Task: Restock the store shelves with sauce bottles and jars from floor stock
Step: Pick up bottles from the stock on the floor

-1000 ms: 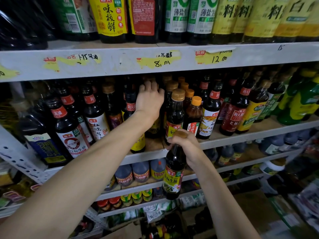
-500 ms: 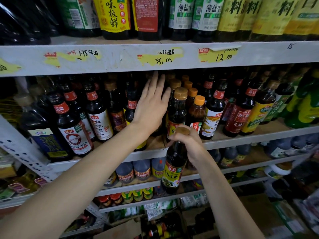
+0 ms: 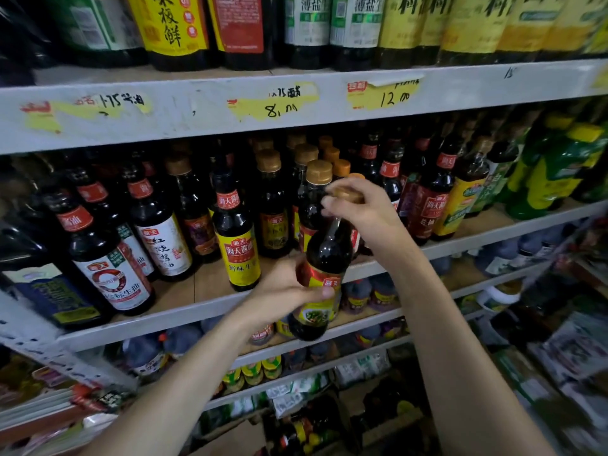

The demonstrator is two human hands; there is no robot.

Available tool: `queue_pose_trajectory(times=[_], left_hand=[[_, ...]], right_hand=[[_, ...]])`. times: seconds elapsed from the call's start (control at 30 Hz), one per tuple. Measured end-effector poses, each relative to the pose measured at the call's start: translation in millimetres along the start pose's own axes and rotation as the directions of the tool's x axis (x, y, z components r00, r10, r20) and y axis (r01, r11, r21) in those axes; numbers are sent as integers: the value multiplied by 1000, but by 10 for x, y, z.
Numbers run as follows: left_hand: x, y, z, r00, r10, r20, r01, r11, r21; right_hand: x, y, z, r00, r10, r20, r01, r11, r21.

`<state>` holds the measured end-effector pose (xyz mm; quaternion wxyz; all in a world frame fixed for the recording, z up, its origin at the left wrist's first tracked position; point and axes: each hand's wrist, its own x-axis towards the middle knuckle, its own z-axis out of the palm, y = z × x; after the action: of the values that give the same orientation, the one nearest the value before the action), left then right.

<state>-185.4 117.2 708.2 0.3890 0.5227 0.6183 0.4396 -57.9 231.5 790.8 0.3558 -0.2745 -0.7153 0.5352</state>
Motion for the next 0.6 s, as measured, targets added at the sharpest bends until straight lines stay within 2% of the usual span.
queue_pose_trajectory(times=[0.03, 0.07, 0.13, 0.23, 0.3, 0.33, 0.4, 0.43, 0.47, 0.53, 0.6], left_hand=[[7, -23, -40, 999, 9, -37, -8, 1000, 12], [17, -46, -84, 997, 15, -74, -13, 999, 36], [35, -53, -157, 987, 43, -152, -32, 997, 74], [71, -31, -202, 953, 69, -294, -67, 998, 15], [21, -22, -182, 919, 103, -381, -104, 994, 18], [-39, -49, -165, 881, 116, -458, -123, 992, 15], [-232, -172, -136, 739, 151, -657, -165, 985, 42], [-338, -248, -137, 662, 185, -726, -173, 981, 92], [-420, -318, -158, 617, 213, -757, -160, 976, 145], [-485, -429, -243, 609, 199, -767, -122, 980, 158], [-471, -495, -341, 643, 148, -751, -95, 989, 113]], right_hand=[[-8, -50, -26, 1000, -16, 9, 18, 967, -255], [-20, -101, -33, 998, -45, 40, 58, 889, -454], [-47, -205, 32, 987, -130, 96, 161, 744, -648], [-5, -316, 245, 960, -275, 52, 231, 675, -700], [52, -353, 395, 950, -306, 67, 263, 661, -702], [79, -357, 467, 950, -298, 92, 273, 654, -705], [128, -334, 610, 955, -266, 135, 277, 622, -732], [159, -315, 672, 957, -252, 142, 271, 607, -747], [197, -303, 723, 959, -246, 141, 265, 594, -760], [282, -289, 806, 958, -251, 137, 261, 566, -782], [351, -274, 864, 961, -241, 137, 248, 532, -810]])
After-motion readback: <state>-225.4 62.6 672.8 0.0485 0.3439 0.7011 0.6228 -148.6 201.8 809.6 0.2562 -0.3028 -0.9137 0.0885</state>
